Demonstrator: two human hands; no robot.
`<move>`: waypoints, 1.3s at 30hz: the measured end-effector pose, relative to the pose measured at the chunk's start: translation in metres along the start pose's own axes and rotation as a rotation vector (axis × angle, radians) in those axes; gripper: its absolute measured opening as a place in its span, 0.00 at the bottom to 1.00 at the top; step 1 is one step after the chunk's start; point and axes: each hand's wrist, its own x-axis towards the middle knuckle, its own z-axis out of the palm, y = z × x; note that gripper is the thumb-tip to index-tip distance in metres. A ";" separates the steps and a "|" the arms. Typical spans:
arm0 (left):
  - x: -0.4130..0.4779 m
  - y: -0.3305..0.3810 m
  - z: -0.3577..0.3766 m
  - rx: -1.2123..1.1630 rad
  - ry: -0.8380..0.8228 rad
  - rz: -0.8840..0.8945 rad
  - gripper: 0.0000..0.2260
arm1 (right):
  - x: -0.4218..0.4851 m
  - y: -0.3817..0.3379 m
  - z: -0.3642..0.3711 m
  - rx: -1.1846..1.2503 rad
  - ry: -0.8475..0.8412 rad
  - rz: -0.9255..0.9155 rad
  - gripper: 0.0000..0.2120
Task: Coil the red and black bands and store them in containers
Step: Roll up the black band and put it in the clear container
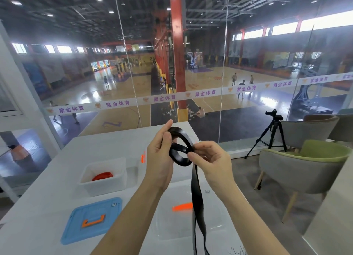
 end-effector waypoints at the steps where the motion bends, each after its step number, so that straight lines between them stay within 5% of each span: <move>1: 0.000 0.001 0.000 -0.015 -0.008 -0.004 0.16 | 0.002 -0.002 0.000 -0.007 0.010 -0.017 0.11; 6: 0.007 0.010 -0.011 0.104 -0.083 -0.015 0.15 | 0.015 -0.021 -0.007 -0.016 0.020 -0.077 0.09; 17: 0.025 0.048 -0.015 0.784 -0.403 0.140 0.11 | 0.038 -0.043 -0.012 -0.123 -0.140 -0.191 0.12; 39: 0.010 0.006 0.000 0.441 -0.199 0.033 0.10 | 0.014 0.003 -0.027 -0.018 -0.102 -0.034 0.16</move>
